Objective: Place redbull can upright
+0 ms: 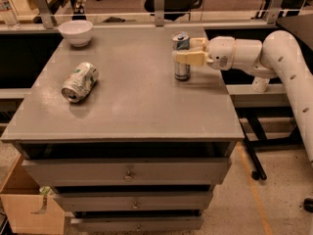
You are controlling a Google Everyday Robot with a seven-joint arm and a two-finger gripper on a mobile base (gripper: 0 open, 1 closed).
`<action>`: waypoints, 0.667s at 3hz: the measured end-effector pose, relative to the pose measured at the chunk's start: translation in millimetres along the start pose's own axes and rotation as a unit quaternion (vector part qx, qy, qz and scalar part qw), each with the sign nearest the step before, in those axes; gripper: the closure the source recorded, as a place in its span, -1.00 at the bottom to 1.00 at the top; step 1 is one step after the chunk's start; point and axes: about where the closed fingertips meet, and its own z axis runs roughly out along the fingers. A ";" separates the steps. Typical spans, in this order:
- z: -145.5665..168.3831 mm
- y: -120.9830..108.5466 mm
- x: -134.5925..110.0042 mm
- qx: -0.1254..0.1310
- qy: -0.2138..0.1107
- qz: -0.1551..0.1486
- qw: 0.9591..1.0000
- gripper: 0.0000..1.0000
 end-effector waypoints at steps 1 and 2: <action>-3.3 -2.1 2.5 -0.006 -0.008 0.004 1.000 1.00; 0.2 -1.0 2.0 -0.009 -0.008 0.004 1.000 0.66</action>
Offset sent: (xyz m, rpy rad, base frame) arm 0.0010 -0.0033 -0.0019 0.0143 0.0037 0.0111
